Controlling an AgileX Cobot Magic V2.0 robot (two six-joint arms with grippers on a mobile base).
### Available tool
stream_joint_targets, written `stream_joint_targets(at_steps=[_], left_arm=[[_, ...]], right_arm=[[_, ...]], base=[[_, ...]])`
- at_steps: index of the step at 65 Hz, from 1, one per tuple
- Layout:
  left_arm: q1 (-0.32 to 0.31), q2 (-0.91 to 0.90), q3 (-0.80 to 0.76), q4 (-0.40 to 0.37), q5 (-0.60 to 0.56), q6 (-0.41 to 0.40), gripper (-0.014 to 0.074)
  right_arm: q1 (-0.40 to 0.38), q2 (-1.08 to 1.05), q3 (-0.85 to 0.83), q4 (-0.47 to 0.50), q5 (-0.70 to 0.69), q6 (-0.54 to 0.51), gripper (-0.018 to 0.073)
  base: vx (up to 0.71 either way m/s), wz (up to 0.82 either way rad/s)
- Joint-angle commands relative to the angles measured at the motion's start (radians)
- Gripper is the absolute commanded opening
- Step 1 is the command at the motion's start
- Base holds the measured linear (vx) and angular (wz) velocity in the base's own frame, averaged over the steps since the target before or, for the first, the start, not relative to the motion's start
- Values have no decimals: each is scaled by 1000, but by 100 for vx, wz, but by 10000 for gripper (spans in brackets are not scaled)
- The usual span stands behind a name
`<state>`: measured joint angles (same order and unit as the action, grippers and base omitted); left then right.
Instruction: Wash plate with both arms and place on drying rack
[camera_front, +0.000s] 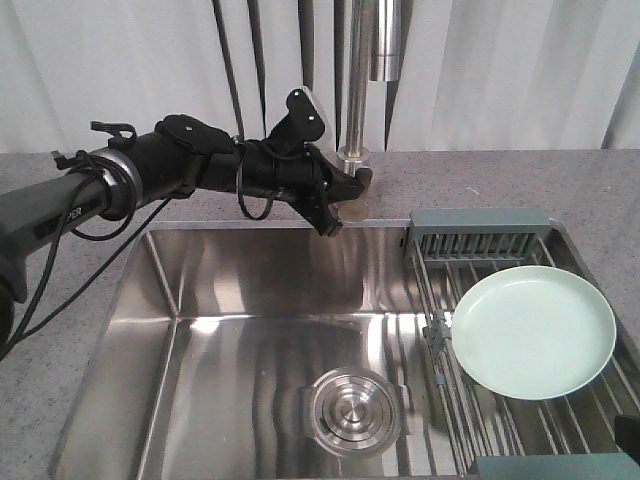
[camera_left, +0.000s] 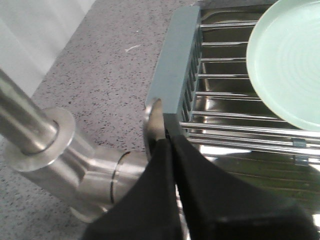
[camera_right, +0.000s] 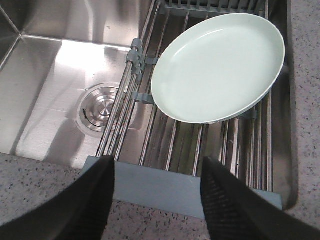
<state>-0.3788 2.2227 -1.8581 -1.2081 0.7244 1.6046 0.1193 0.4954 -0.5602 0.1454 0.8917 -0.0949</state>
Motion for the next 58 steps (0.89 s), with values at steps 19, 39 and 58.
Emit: stream_joint_targets(at_steps=[19,39,58], left_arm=[[1,-74,-36,-107,-104,-4,-7],[5,-212,-35,276,52,-410,-7],[5,-368,1,842,109,-1093,-7]], right_arm=[[2,4,-23,1,-59,-7,382],[2,4,-23,1,-59,-7,382],[2,4,-23,1,-59,-7,382]], base=[[0,0],[0,0],[0,0]])
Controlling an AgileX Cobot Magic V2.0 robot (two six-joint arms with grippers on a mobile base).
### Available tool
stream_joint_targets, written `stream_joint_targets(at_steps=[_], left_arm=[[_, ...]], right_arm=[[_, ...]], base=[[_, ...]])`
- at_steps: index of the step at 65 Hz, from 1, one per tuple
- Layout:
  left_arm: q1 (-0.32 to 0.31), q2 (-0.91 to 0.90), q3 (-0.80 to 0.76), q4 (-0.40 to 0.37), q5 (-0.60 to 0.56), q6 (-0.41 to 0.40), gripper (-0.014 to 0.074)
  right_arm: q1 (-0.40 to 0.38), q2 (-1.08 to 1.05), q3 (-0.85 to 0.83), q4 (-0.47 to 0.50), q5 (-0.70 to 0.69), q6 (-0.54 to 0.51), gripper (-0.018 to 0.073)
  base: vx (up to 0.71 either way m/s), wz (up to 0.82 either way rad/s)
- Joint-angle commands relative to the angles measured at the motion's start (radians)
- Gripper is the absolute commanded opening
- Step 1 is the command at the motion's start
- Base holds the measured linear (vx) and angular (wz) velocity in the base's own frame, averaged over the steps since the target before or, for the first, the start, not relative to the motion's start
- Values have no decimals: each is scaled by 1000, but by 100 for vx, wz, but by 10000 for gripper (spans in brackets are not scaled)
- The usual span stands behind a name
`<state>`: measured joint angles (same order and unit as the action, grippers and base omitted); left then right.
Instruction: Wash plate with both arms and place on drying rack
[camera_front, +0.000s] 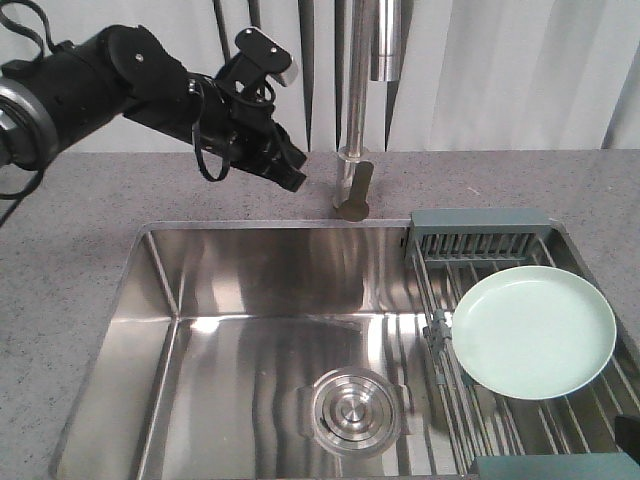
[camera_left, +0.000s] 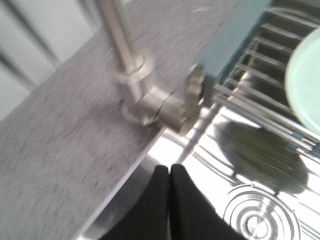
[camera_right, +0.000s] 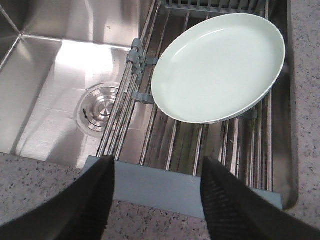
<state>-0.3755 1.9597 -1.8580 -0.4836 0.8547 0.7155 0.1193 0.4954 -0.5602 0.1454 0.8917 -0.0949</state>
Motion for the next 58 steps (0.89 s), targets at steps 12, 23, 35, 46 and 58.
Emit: stream_joint_targets(at_steps=[12,23,35,46,58], left_arm=[[1,-275,250,163,-181,-330,-7],[5,-420,476,173,-283,-373,-7],[54,-573,682,211,-316,-454,-7],[118,-716,850,241,-341,-514,-7],[154,-839,976,348,-313,-641,-7]], right_arm=[[2,4,-23,1,-59,-7,382],[2,4,-23,1,-59,-7,382],[2,4,-23,1,-59,-7,382],[2,4,-23,1,-59,-7,382],[2,4,-23,1,-59,-7,382]], base=[[0,0],[0,0],[0,0],[0,0],[0,0]])
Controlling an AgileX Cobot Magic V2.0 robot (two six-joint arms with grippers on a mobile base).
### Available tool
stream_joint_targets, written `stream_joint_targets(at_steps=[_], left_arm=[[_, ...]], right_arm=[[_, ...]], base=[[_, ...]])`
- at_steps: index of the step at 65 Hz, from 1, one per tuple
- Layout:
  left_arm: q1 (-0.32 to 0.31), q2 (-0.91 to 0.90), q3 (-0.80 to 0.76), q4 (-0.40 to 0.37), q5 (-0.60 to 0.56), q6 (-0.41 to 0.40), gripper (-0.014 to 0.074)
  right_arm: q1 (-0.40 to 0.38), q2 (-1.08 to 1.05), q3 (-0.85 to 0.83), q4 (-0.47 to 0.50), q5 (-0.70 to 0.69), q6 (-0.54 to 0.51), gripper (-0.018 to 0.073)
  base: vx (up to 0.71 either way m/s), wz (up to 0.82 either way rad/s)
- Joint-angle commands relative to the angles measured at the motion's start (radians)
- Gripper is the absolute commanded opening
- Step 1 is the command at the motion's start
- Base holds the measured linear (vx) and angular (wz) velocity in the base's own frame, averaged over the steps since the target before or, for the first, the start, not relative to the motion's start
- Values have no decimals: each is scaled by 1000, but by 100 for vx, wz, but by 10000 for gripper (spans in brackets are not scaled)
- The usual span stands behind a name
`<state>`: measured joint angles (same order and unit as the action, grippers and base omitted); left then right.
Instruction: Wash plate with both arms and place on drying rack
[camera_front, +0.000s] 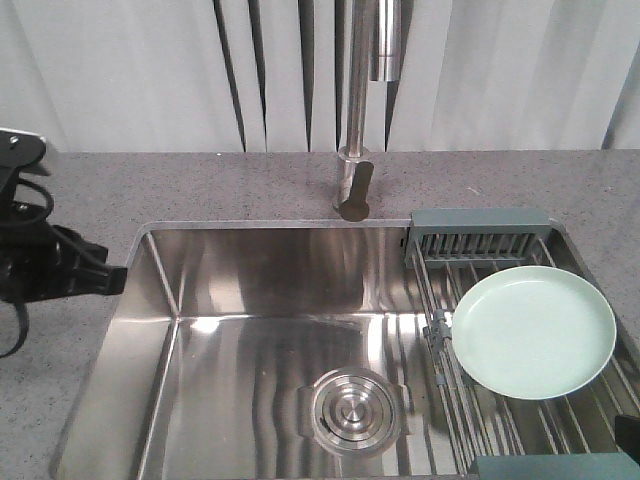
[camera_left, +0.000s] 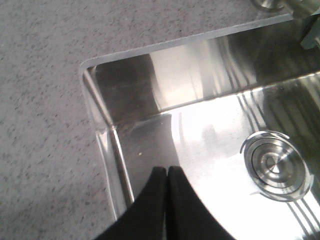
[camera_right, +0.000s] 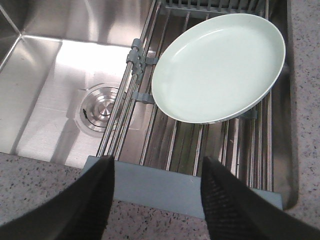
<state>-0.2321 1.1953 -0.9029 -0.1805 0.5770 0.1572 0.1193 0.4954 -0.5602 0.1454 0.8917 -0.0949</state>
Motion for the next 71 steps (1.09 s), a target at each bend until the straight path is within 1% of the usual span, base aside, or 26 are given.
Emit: stream_joint_targets(at_steps=[1,4,11,13,16,29,35,42,64,71], left_arm=[[12,-83,32,60,-31,-97,-7],[18,-112,58,117,-22,-166,-7],[20,-174,104,232,-8,-289,-7],[20,-194,116,259,2,-319,-7],[20,-224,127,275,16,-340,-7],[17,-357,168,266,54,-342,-7],[17,-410,169,268,103,-342,-7],[17,-447,169,268,133,-341,-7],[17,-464,173,269,127,-341,-7],[24,-496,207,270,122,-327,-7]], right_arm=[[2,4,-23,1,-59,-7,382],[2,4,-23,1,-59,-7,382],[2,4,-23,1,-59,-7,382],[2,4,-23,1,-59,-7,382],[2,4,-23,1,-59,-7,382],[2,4,-23,1,-59,-7,382],[2,4,-23,1,-59,-7,382],[2,4,-23,1,-59,-7,382],[2,4,-23,1,-59,-9,382],[2,4,-23,0,-59,-9,382]], base=[[0,0],[0,0],[0,0],[0,0],[0,0],[0,0],[0,0],[0,0],[0,0],[0,0]])
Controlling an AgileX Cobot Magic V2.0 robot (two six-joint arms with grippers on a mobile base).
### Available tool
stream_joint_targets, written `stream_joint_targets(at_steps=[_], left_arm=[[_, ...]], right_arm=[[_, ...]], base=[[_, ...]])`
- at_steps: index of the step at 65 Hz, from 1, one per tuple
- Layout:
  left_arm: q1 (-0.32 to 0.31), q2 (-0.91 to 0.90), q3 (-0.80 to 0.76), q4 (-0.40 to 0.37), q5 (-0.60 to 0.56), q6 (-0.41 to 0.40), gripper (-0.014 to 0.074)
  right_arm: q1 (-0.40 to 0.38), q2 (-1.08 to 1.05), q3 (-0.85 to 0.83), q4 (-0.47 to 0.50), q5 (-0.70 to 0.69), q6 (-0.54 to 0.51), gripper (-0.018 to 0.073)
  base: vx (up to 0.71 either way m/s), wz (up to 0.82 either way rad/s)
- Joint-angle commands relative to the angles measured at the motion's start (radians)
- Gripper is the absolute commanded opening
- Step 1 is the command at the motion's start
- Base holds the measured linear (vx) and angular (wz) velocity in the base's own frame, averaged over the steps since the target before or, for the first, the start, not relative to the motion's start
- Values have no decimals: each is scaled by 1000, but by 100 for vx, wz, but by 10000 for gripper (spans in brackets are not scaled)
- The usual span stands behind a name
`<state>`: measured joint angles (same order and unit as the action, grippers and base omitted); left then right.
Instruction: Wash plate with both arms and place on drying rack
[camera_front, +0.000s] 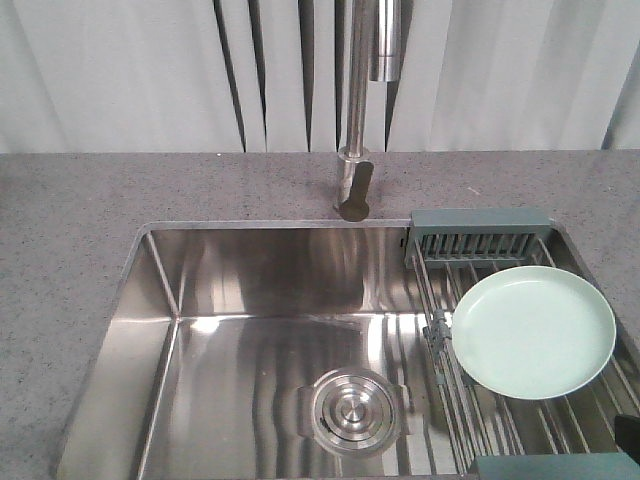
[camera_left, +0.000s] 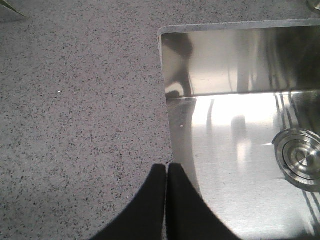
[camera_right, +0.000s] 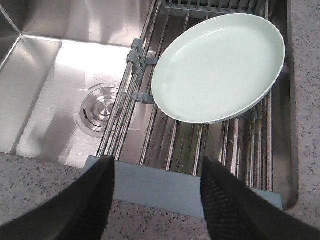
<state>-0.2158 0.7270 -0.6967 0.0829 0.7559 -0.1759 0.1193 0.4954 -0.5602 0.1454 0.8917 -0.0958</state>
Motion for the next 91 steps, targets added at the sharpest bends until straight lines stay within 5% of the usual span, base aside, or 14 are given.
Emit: stream_joint_targets(at_steps=[1,24,41,55,78,91], left_arm=[[14,-37,10,5,-60,7,-7],[223,-399,354,-42,-379,22,-7],[319,-630,565,-47,-556,22,-7],[330,-754,700,-70,-696,20,-7],[325,-754,699,-105,-872,63,-7],[287,-754,699,-126,-883,77,-7]], right_arm=[[2,4,-23,-2,-59,-8,382],[2,4,-23,0,-59,-8,382],[2,4,-23,0,-59,-9,382],[2,4,-23,0,-58,-9,382],[2,4,-23,1,-59,-9,382],[2,4,-23,1,-59,-9,382]], base=[[0,0],[0,0],[0,0],[0,0],[0,0],[0,0]])
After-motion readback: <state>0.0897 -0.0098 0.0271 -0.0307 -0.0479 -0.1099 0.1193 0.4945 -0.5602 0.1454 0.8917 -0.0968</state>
